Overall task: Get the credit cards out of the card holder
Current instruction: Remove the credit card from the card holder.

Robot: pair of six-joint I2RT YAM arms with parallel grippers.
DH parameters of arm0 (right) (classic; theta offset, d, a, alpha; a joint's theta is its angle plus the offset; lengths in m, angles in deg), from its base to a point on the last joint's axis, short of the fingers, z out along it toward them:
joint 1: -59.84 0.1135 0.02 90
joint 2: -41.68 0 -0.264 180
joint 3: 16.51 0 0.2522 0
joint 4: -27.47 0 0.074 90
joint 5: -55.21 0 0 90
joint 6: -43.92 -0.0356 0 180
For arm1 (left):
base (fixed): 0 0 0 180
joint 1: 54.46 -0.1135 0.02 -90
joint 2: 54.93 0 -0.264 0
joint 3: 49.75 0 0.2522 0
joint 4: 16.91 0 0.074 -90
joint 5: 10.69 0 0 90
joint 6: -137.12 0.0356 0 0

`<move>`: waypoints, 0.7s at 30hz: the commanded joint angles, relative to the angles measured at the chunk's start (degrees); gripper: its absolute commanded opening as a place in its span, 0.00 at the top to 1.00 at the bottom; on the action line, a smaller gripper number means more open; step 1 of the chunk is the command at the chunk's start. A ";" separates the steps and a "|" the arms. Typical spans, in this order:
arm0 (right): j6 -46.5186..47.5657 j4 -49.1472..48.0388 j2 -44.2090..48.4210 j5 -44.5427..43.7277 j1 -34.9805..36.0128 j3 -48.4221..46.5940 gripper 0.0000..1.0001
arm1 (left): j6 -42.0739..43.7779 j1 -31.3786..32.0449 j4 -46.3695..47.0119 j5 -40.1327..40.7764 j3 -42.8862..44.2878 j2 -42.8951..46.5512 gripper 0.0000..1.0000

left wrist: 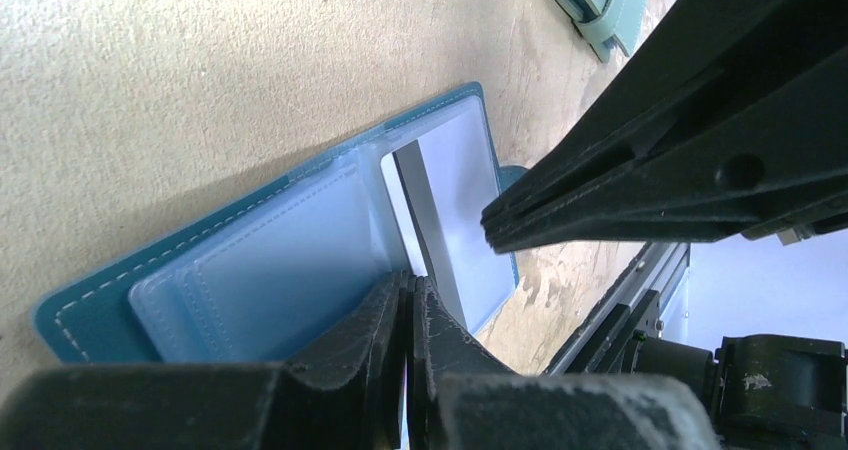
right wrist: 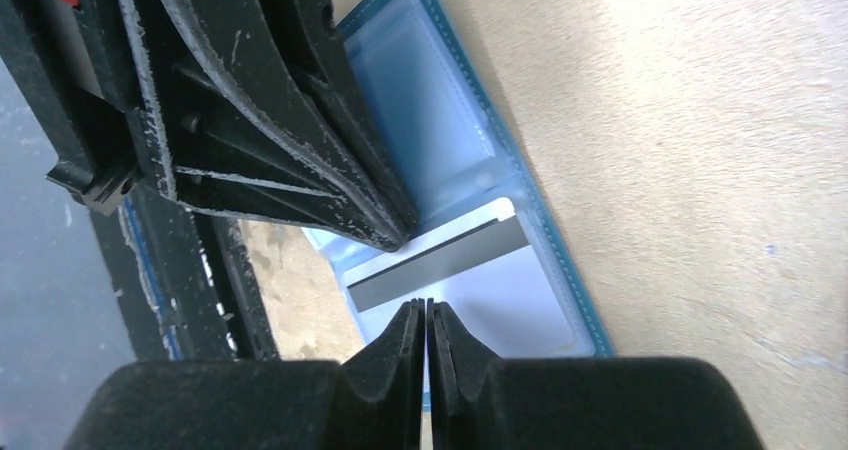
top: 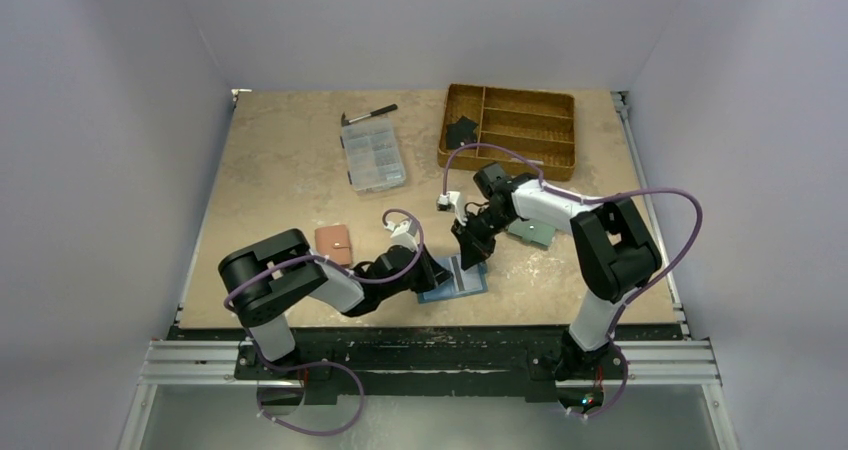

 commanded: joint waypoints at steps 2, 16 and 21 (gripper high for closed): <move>-1.38 -3.33 2.87 -6.08 -0.47 0.94 0.87 | 0.57 -0.14 -0.42 1.32 -3.18 -0.85 0.93; -2.57 -4.65 1.65 -12.94 -0.81 1.81 0.85 | 1.00 -0.39 2.85 0.93 -4.97 0.21 0.78; -2.59 -5.00 1.96 -15.14 -0.79 2.10 0.85 | 0.87 -0.39 4.44 0.03 -5.01 -0.74 0.76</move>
